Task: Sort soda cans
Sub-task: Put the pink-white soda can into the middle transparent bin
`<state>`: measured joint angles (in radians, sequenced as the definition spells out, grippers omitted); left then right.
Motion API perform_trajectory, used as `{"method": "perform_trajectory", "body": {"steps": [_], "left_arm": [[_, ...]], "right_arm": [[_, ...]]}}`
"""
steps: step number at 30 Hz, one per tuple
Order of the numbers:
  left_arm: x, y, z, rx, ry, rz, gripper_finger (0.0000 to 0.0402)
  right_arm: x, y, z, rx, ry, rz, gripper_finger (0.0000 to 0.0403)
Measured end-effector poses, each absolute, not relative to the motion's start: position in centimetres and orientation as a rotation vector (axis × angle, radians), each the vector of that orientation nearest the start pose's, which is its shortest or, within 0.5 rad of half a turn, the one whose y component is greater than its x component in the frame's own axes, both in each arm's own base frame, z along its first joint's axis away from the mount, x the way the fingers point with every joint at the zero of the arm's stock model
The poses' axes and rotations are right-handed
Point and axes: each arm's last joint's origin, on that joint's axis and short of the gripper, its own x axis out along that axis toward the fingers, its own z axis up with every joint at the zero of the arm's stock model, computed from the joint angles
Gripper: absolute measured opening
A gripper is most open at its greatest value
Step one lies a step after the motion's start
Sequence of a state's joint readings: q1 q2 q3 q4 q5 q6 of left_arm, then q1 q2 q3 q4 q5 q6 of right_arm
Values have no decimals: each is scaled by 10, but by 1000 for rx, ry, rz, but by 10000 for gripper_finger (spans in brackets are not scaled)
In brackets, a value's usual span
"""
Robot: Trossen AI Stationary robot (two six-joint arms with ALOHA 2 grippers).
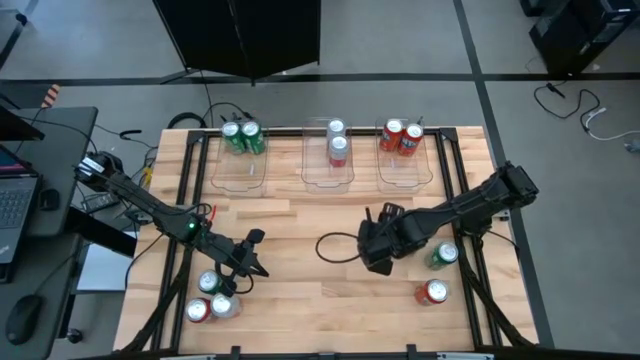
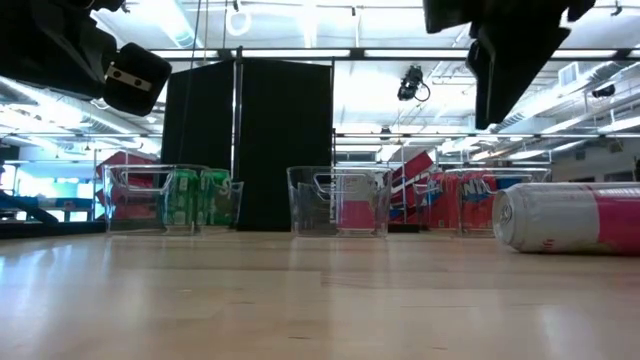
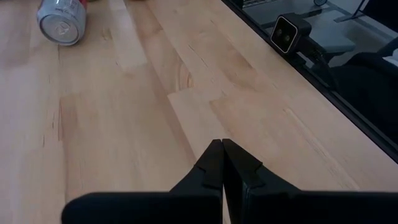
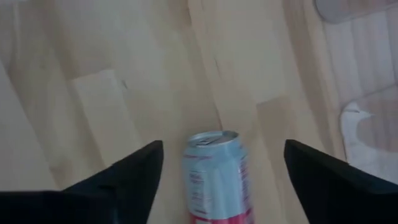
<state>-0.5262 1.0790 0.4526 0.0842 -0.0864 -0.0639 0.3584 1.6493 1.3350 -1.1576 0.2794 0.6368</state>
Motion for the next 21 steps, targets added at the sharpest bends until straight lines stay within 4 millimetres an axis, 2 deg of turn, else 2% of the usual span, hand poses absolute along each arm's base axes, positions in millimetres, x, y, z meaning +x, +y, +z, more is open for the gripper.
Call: {"method": "perform_trajectory", "body": {"steps": [5,12,21], "left_arm": [[184,-104,191,104,535,-412,1],[184,-104,191,104,535,-412,1],[184,-104,191,104,535,-411,1]], "right_arm": [[280,91,232,66,1407,-368,343],[274,89,200,96,1433,-319,336],[270,79,179,132,1447,-295,330]]}}
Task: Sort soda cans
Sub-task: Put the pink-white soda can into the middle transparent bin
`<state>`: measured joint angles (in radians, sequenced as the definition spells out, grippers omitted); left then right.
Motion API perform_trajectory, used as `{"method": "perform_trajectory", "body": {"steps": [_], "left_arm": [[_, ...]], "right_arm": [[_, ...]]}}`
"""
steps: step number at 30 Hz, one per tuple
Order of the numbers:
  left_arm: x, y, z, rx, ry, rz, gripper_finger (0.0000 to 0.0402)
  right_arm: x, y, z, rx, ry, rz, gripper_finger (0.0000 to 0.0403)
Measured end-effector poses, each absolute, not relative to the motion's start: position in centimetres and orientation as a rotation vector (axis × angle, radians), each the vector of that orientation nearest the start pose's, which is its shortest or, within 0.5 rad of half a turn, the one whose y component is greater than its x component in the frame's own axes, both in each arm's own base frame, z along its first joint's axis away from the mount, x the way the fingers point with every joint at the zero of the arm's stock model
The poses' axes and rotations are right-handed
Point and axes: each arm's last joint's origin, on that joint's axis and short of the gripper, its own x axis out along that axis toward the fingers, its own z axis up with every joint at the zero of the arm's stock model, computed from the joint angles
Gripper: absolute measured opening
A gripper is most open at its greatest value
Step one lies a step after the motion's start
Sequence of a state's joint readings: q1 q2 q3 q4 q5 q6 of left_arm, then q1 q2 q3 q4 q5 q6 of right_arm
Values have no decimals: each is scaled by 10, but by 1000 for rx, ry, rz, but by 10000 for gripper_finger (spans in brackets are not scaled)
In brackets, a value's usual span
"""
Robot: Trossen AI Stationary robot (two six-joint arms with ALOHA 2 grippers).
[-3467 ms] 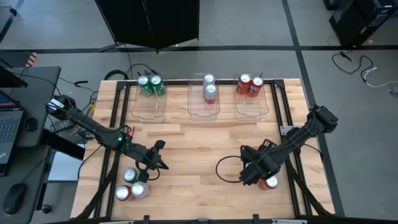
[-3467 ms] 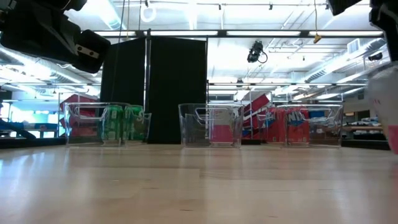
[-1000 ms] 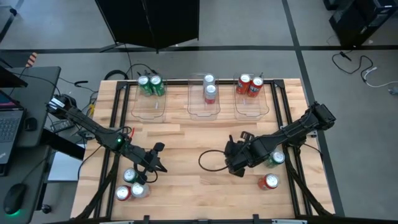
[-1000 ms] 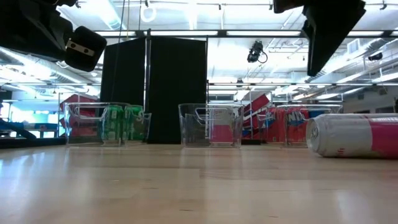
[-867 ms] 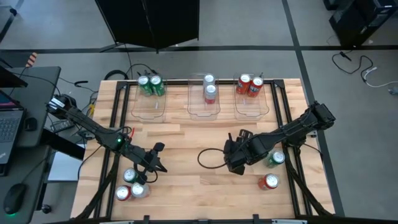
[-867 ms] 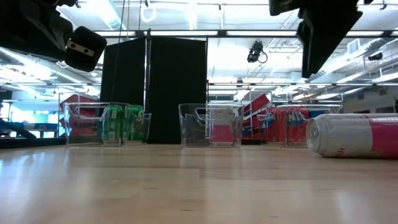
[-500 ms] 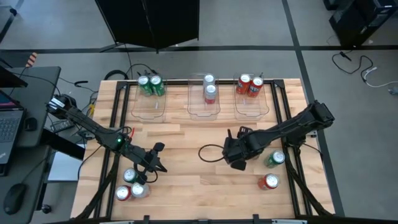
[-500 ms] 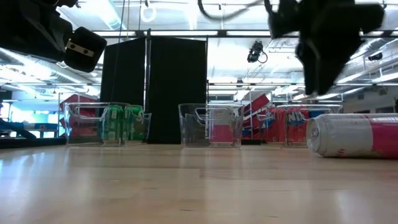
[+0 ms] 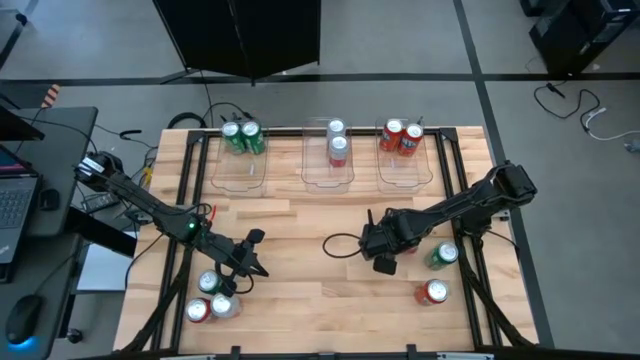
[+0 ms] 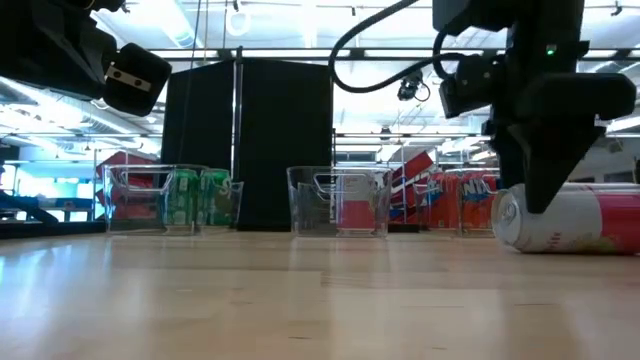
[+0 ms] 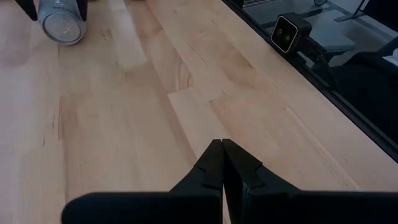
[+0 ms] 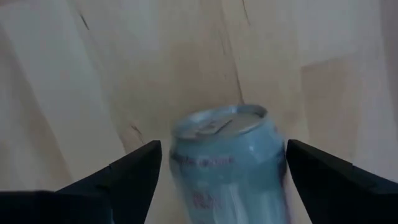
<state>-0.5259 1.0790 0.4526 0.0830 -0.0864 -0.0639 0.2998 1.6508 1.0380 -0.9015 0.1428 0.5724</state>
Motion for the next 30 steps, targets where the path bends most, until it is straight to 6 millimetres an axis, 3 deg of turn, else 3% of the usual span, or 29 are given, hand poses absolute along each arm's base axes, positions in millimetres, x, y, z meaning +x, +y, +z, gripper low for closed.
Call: {"method": "perform_trajectory", "body": {"steps": [9,15,21,25,30], "left_arm": [[184,-104,191,104,536,-411,1],[184,-104,191,104,536,-411,1],[184,-104,191,105,535,-412,1],[184,-104,192,104,532,-412,1],[185,-104,192,107,519,-415,1]], "right_arm": [[270,74,174,211,1465,-258,251],[284,76,178,250,1348,-222,248],[316,80,200,178,1016,-203,242],[336,81,213,91,701,-256,235],[339,79,208,30,397,-307,235]]}}
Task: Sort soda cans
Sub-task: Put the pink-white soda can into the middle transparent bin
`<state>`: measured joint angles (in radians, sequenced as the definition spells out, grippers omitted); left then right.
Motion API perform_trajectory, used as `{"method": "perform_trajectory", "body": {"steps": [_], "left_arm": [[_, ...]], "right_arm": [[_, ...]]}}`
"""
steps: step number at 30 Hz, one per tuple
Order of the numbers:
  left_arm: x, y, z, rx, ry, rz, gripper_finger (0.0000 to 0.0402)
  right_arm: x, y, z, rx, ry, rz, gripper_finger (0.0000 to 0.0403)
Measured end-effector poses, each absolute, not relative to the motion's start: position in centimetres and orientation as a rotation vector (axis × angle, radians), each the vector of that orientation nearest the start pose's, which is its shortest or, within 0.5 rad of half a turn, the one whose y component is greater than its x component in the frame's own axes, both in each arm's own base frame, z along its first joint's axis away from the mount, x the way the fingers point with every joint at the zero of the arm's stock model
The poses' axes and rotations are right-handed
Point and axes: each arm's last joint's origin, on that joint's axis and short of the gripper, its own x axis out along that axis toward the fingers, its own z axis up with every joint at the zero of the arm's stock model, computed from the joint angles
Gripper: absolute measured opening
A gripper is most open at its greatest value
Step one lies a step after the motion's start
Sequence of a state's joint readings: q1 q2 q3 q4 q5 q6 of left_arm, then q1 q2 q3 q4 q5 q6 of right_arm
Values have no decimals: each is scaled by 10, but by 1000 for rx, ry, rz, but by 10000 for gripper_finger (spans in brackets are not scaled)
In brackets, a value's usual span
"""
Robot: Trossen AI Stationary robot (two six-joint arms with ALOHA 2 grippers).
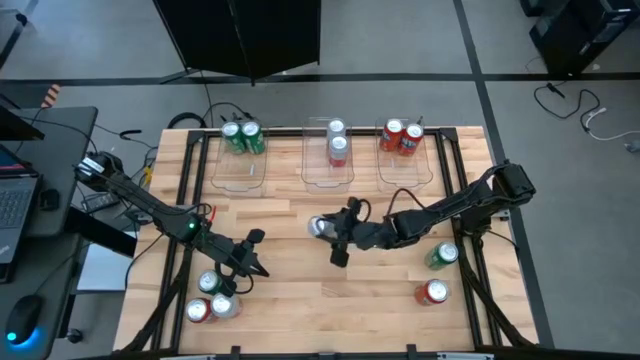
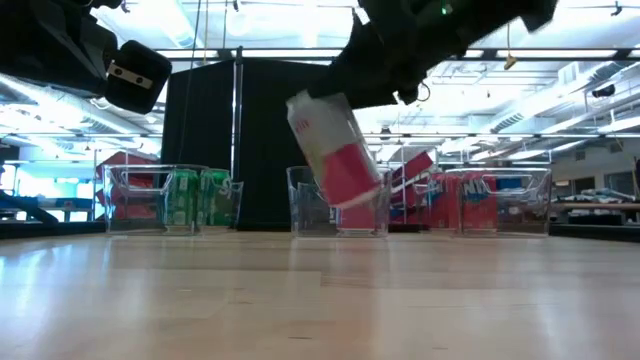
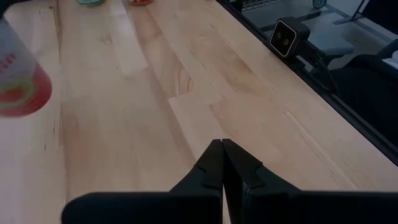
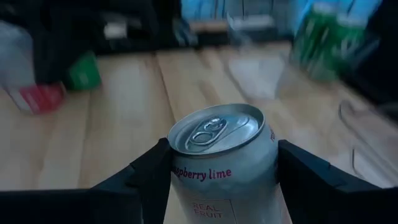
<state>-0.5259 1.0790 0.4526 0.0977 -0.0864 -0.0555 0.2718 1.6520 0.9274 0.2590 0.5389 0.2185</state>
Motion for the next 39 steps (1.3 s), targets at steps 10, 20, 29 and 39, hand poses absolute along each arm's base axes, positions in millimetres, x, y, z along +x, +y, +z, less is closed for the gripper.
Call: {"method": "perform_trajectory", "body": {"steps": [10,20,29,39], "left_arm": [[194,-98,203,-6,412,-196,1],[212,-70,229,-51,488,-28,1],[218,-54,254,-24,579,41,1],[216,-22,290,-102,707,209,1]], "right_arm": [[317,58,186,80,112,-336,231],[344,43,151,80,41,-335,231],[378,31,120,92,20,-325,231],[399,23,111,107,3,-334,236]]}}
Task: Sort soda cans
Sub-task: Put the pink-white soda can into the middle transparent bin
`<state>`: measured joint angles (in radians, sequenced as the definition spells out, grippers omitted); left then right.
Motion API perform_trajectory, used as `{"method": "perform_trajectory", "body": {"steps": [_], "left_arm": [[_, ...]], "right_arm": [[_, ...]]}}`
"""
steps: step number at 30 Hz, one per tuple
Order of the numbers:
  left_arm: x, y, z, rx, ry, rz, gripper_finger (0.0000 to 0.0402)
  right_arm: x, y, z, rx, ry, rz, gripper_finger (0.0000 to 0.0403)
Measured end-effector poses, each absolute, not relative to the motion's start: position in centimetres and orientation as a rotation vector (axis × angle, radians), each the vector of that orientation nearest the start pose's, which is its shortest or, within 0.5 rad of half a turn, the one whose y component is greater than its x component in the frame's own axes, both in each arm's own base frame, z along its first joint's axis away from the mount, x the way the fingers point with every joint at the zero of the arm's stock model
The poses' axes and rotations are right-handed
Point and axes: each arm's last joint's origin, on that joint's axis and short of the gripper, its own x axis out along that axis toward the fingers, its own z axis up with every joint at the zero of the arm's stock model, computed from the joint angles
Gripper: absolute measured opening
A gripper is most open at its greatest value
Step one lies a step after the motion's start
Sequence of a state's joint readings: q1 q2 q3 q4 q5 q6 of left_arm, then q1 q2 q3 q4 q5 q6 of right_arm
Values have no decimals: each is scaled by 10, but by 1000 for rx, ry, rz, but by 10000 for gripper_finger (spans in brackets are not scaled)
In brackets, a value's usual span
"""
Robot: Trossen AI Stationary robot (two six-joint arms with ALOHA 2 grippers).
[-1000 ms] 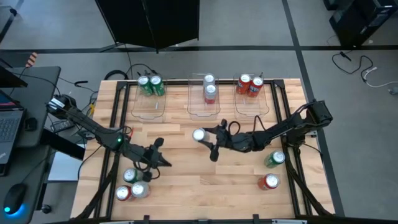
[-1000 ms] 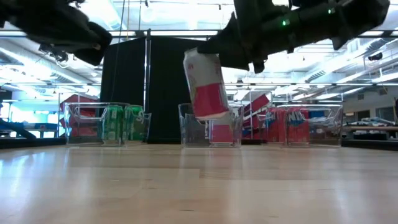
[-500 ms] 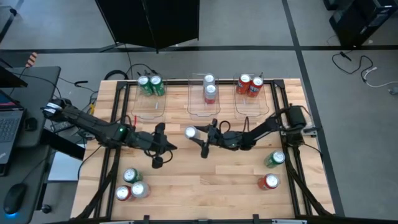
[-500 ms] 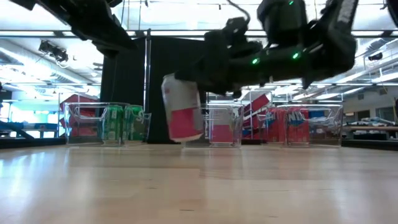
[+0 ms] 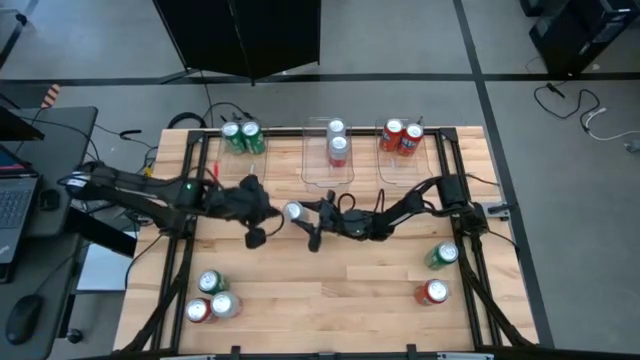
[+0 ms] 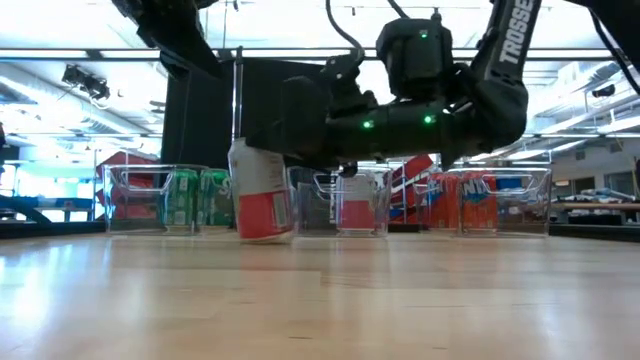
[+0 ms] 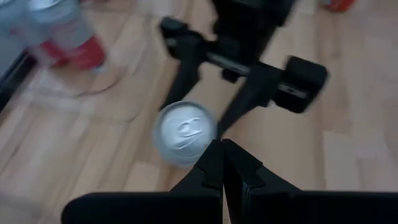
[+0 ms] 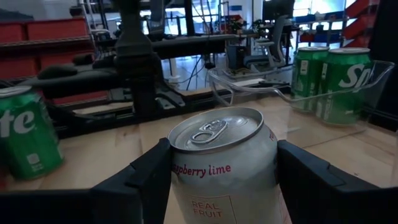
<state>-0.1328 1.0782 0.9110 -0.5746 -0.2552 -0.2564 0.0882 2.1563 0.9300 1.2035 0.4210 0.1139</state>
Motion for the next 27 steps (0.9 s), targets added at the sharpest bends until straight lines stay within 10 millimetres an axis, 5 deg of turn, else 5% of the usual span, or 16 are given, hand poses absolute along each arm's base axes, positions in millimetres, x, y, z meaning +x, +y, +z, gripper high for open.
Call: {"method": "perform_trajectory", "body": {"steps": [12,27], "left_arm": [[207,17,335,-284,781,243,1],[232,24,327,-137,969,113,8]], "right_arm": [[400,20,113,151,6,-349,283],[400,23,124,138,9,-340,337]]}}
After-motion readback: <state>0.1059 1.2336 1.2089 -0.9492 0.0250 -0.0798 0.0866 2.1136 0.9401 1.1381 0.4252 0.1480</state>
